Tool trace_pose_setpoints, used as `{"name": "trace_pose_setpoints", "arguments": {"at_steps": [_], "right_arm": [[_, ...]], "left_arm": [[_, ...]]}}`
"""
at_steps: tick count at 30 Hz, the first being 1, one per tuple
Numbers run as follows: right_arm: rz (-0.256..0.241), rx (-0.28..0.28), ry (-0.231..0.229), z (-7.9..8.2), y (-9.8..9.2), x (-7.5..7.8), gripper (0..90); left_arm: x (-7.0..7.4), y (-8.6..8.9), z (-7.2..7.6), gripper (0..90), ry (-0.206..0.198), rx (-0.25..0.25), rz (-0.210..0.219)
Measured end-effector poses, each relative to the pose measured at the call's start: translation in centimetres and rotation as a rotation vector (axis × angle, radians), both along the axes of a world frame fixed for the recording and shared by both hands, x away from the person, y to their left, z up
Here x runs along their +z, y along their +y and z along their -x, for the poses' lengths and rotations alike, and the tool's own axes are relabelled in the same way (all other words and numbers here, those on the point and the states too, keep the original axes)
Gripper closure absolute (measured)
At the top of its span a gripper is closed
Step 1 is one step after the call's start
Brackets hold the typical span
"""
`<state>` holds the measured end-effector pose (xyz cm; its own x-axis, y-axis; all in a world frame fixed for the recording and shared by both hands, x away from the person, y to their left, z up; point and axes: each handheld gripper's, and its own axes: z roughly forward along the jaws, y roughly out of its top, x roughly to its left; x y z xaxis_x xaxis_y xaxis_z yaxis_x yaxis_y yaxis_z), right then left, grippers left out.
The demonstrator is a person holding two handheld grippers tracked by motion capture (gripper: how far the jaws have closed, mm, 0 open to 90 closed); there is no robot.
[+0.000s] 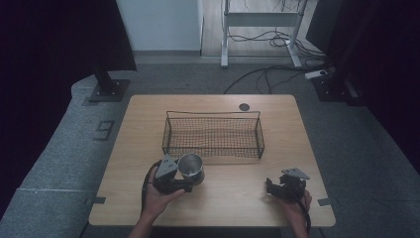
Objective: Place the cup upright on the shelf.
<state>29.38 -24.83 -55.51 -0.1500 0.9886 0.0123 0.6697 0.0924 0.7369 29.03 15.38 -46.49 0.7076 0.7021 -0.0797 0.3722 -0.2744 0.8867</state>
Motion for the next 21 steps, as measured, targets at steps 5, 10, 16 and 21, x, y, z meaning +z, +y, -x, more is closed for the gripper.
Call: {"name": "trace_pose_setpoints", "arguments": {"at_steps": [5,10,16,21], "right_arm": [[0.001,0.001,-0.001,0.0,0.0,0.0,12.6],[0.0,0.001,-0.001,-0.1,0.0,0.0,12.6],[-0.001,0.0,-0.001,-0.1,0.0,0.0,12.7],[-0.001,-0.001,-0.001,-0.1,0.0,0.0,12.8]], "left_arm": [[0.5,0.1,-0.3,19.0,-0.004,0.005,-0.004],[0.9,0.2,-0.6,19.0,-0.007,0.003,0.0],[1.0,0.2,-1.0,19.0,-0.007,0.006,-0.004],[1.4,0.1,-1.3,19.0,-0.009,0.004,-0.004]]}}
